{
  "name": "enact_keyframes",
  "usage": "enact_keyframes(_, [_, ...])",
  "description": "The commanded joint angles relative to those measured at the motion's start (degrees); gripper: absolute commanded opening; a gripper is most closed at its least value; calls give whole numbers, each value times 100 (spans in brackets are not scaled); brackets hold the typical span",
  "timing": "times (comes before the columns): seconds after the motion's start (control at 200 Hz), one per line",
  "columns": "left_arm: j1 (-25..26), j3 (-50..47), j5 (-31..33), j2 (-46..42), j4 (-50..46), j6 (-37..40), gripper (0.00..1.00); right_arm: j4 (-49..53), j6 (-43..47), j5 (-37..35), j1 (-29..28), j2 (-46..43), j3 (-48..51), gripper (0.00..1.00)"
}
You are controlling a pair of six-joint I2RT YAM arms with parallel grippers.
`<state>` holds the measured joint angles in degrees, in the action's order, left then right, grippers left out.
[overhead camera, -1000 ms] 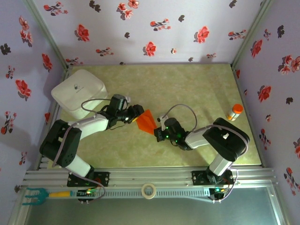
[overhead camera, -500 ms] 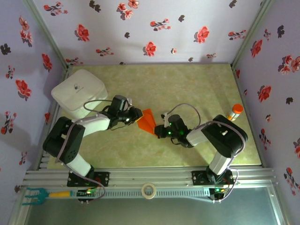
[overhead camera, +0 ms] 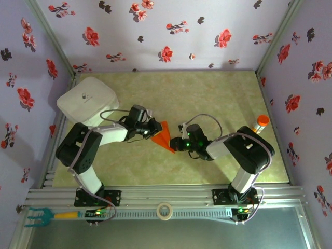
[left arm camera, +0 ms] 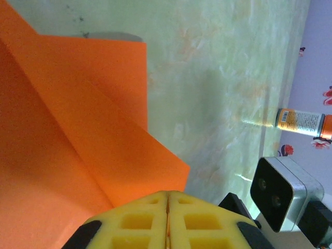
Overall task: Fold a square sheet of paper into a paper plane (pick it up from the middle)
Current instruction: Fourth fold the wing at the center of the table.
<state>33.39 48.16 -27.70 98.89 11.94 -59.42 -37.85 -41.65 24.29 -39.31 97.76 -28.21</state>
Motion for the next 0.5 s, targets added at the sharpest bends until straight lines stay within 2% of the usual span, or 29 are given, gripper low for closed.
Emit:
enact_keyframes(0.0, [75, 174, -152, 177, 62, 72, 9, -141, -253, 28, 64, 86, 157, 4])
enact_keyframes(0.495, [230, 417, -150, 584, 27, 89, 10, -275, -382, 22, 81, 200, 300, 6])
